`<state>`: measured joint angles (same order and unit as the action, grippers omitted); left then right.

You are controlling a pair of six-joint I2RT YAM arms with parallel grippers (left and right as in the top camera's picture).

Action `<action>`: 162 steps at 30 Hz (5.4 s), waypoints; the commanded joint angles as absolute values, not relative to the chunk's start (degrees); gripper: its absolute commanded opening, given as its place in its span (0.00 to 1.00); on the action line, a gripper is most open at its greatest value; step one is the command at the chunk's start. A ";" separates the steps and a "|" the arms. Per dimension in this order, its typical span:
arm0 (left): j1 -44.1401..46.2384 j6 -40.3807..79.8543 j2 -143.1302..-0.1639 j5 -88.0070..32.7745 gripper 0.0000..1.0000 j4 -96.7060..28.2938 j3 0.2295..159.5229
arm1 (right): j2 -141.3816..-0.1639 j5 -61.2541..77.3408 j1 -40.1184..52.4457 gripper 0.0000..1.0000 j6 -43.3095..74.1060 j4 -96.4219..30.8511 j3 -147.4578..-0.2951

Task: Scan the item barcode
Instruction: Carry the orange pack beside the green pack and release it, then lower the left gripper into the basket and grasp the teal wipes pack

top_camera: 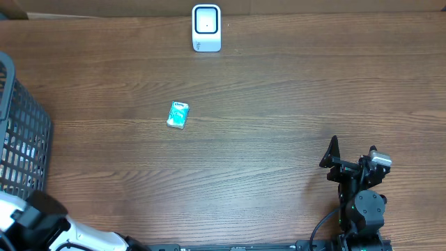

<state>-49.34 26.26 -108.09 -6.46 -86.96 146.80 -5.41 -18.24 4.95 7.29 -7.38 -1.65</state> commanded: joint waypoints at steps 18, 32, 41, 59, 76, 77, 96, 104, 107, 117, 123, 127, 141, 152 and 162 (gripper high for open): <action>2.72 19.38 -105.73 2.61 0.04 -94.83 136.90 | -5.28 -18.37 4.80 1.00 7.40 -7.20 -2.22; 15.57 25.23 -105.75 3.40 0.04 -76.14 99.09 | -5.28 -18.37 4.80 1.00 7.40 -7.20 -2.22; 22.37 27.27 -105.75 3.01 0.04 -62.46 83.31 | -5.28 -18.37 4.80 1.00 7.40 -7.20 -2.22; 18.48 26.00 -102.13 8.49 0.49 -76.12 106.41 | -5.28 -18.37 4.80 1.00 7.40 -7.20 -2.22; -41.10 33.06 -96.14 7.84 0.72 -96.49 133.03 | -5.28 -18.37 4.80 1.00 7.40 -7.20 -2.22; -44.42 34.33 -96.38 7.84 0.73 -96.31 131.76 | -5.28 -18.37 4.80 1.00 7.40 -7.20 -2.22; -61.84 20.51 -100.47 8.10 0.68 -68.79 96.05 | -5.28 -18.37 4.80 1.00 7.40 -7.20 -2.22; -61.87 14.44 -100.66 11.20 0.68 -54.43 85.67 | -5.28 -18.37 4.80 1.00 7.40 -7.20 -2.22; -61.87 12.60 -101.16 12.71 0.69 -50.54 83.55 | -5.28 -18.37 4.80 1.00 7.40 -7.20 -2.22; -62.78 8.75 -106.91 16.56 0.74 -45.15 82.15 | -5.28 -18.37 4.80 1.00 7.40 -7.20 -2.22; -63.96 8.75 -111.26 18.85 0.74 -44.95 82.13 | -5.28 -18.37 4.80 1.00 7.42 -7.20 -2.22; -65.76 8.91 -114.17 22.20 0.75 -44.66 82.13 | -5.28 -18.37 4.80 1.00 7.42 -7.20 -2.22; -67.48 9.19 -124.36 16.86 0.22 -43.05 82.15 | -5.28 -18.37 4.80 1.00 7.40 -7.20 -2.22; -66.48 9.89 -122.15 14.87 0.04 -54.37 89.84 | -5.28 -18.37 4.80 1.00 7.40 -7.20 -2.22; -61.36 12.93 -117.78 2.94 0.04 -79.11 119.50 | -5.28 -18.37 4.80 1.00 7.42 -7.20 -2.22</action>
